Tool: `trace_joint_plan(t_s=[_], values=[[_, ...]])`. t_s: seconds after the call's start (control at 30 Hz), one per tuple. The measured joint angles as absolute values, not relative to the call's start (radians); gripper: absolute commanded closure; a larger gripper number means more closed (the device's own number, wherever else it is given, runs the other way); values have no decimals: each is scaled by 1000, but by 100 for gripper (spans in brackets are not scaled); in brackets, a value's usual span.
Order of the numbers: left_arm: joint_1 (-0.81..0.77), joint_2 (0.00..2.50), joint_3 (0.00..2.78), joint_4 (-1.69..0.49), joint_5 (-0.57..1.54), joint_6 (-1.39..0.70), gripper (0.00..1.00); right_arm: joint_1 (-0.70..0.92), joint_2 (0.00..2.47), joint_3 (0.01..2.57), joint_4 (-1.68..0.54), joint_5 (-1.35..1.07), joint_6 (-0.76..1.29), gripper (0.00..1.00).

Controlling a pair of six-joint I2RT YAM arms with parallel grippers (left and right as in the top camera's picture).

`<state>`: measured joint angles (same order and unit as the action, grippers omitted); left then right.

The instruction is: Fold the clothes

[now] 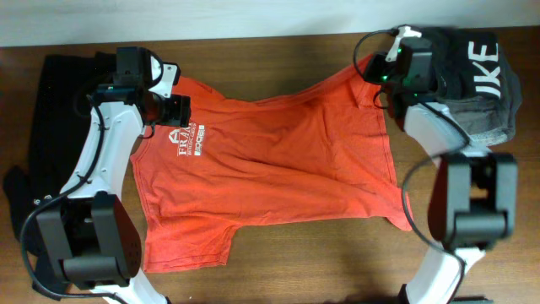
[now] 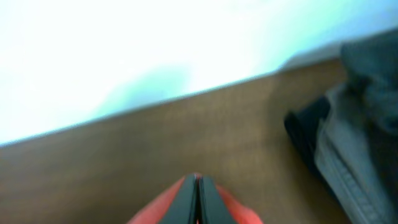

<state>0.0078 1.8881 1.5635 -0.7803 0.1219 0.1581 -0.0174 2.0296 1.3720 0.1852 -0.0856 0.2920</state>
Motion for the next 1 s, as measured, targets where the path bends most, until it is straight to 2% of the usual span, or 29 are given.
trace_joint_plan(t_s=[0.17, 0.3, 0.5, 0.77, 0.8, 0.83, 0.9, 0.93, 0.97, 1.0], values=[[8, 1888, 1563, -782, 123, 158, 26, -16, 2212, 1368, 442, -59, 316, 96], [8, 1888, 1563, -780, 123, 158, 26, -16, 2299, 1368, 562, -1, 352, 96], [8, 1888, 1563, -777, 123, 158, 26, -16, 2341, 1407, 583, 35, 368, 96], [8, 1889, 1563, -769, 123, 158, 26, -16, 2344, 1600, 524, 42, 369, 95], [8, 1889, 1563, -766, 123, 158, 26, -15, 2344, 1622, 513, 42, 370, 92], [8, 1889, 1563, -765, 123, 158, 26, -15, 2344, 1652, 496, 43, 369, 72], [8, 1889, 1563, -764, 123, 158, 26, -15, 2344, 1694, 464, 45, 362, 25], [8, 1889, 1563, -762, 123, 158, 26, -15, 2344, 1705, 451, 45, 362, 6], [8, 1889, 1563, -760, 123, 158, 26, -15, 2344, 1713, 441, 46, 361, 1], [8, 1889, 1563, -758, 123, 158, 26, -15, 2344, 1718, 432, 46, 360, 1]])
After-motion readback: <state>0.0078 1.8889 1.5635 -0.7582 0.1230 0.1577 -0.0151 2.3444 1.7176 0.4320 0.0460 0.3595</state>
